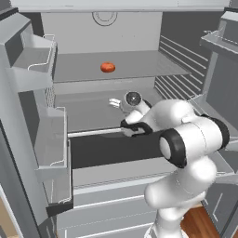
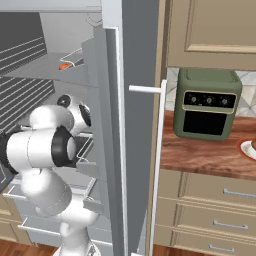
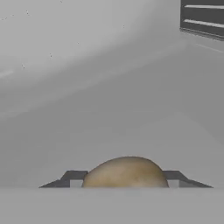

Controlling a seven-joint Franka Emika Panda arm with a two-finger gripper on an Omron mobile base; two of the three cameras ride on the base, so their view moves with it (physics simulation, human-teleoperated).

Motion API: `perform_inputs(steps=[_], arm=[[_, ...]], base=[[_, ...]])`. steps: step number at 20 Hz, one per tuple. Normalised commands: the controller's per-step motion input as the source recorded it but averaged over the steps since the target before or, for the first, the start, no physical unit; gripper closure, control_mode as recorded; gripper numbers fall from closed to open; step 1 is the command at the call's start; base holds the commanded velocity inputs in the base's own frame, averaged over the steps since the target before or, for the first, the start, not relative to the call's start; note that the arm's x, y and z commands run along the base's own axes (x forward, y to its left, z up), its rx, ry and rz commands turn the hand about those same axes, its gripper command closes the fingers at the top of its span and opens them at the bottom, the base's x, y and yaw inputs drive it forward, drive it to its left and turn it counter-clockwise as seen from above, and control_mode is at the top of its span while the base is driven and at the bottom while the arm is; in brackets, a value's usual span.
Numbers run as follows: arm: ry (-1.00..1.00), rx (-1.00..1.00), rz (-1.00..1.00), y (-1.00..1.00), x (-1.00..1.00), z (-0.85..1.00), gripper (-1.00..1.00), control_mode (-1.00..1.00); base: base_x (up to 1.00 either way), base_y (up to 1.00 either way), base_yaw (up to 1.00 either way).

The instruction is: Place the cold items (squash and mushroom) from the fridge in one tupperware on the dining counter. Place the warm items (kebab skewer and hot dog) in the stove area in another tupperware.

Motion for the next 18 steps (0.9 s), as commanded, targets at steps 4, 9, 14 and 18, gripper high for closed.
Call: perform_inputs(steps=[4,9,14,18], arm=[[-0.47,0.03,-0.05,-0.03,-1.00,0.58,1.00,-1.00],[-0.23,-0.02,-0.02,0.02,-1.00,1.00,1.00,-1.00],[-0.05,-0.08,0.00,0.00,-1.00,0.99,1.00,-1.00],[-0.21,-0.07,0.00,0.00,-0.80,0.78,1.00,-1.00]], base=[[0.00,0.00,0.00],[0.00,0.00,0.00],[0.00,0.00,0.00],[0.00,0.00,0.00]])
